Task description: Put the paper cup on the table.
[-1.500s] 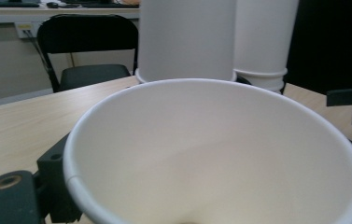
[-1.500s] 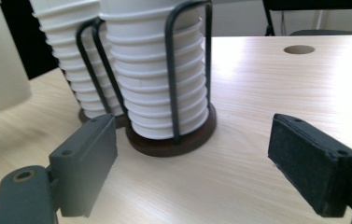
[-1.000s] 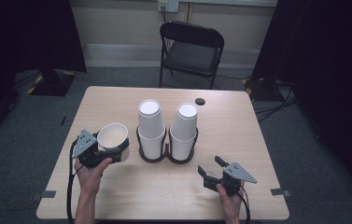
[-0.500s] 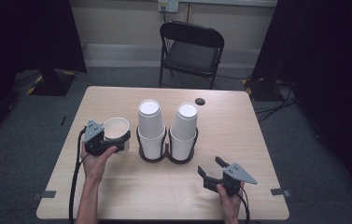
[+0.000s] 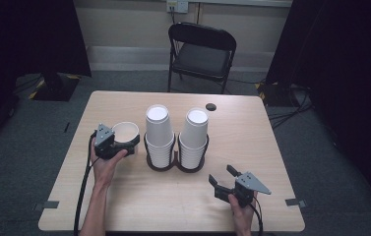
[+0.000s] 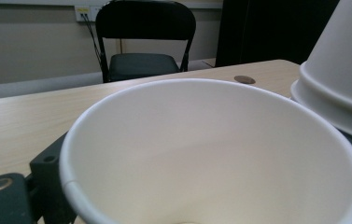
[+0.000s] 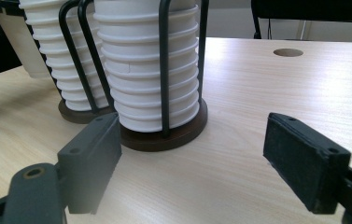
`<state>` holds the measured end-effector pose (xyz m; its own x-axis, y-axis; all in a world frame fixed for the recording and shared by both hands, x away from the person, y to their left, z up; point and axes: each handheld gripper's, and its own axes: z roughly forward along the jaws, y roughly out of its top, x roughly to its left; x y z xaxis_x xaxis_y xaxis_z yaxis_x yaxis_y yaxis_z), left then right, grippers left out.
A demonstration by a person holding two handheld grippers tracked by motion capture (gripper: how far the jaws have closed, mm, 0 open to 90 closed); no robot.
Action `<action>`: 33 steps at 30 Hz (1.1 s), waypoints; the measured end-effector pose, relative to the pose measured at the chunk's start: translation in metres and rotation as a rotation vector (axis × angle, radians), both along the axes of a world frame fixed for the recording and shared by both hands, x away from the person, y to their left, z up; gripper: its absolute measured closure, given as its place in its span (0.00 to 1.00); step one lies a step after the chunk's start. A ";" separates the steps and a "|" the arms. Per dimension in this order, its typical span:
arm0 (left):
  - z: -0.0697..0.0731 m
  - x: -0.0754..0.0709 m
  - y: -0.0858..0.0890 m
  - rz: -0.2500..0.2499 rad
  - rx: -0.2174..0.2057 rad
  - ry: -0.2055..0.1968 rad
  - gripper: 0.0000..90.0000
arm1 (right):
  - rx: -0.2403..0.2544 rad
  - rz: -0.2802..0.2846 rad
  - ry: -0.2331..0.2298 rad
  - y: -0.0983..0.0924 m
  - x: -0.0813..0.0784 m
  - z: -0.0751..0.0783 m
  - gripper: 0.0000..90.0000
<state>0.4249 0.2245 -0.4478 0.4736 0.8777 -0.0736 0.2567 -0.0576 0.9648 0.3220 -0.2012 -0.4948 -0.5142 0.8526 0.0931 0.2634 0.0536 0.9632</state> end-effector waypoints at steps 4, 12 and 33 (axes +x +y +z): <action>-0.007 0.007 -0.001 0.019 0.010 0.024 0.08 | 0.000 0.001 0.004 0.001 0.000 0.000 0.21; -0.015 0.008 -0.007 0.037 0.057 0.026 0.08 | -0.004 0.003 0.009 0.001 0.001 0.000 0.21; -0.035 0.010 -0.007 0.066 0.109 0.145 0.15 | 0.000 0.001 0.015 0.000 0.001 0.000 0.21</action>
